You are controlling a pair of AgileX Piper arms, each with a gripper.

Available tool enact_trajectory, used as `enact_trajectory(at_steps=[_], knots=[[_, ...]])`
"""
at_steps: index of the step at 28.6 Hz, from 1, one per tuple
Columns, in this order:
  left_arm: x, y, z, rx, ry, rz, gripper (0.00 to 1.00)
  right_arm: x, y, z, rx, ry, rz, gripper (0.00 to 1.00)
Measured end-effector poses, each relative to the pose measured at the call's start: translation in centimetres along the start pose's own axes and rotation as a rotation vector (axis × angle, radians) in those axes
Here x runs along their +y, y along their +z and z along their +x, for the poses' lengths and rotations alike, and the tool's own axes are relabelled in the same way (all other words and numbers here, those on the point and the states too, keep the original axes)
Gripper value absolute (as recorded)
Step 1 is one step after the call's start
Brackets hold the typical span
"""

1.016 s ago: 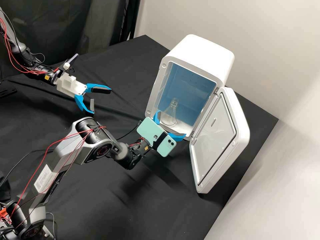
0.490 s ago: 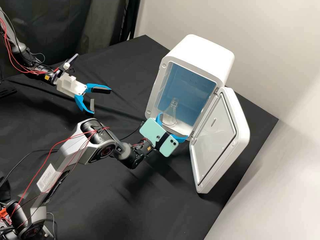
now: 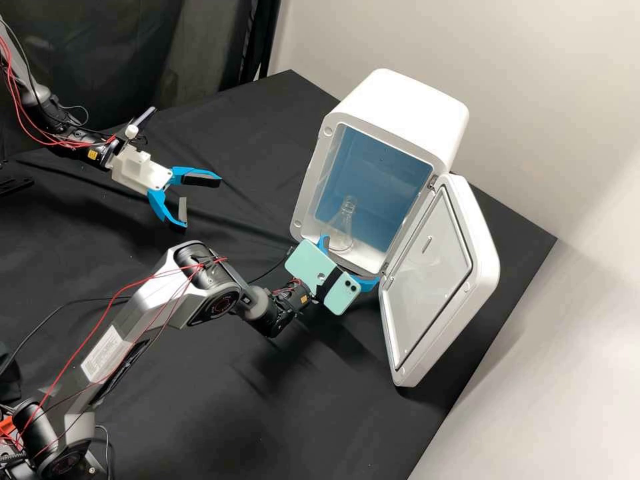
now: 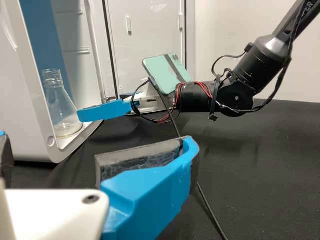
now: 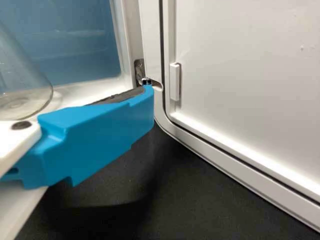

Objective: Take the flask out of the incubator

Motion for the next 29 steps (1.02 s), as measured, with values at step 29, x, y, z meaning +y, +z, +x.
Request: enact_trajectory(at_steps=[29], knots=[[0.39, -0.6, -0.3, 0.021, 0.014, 0.001, 1.00, 0.7, -1.6, 0.2, 0.062, 0.026, 0.077, 1.00]])
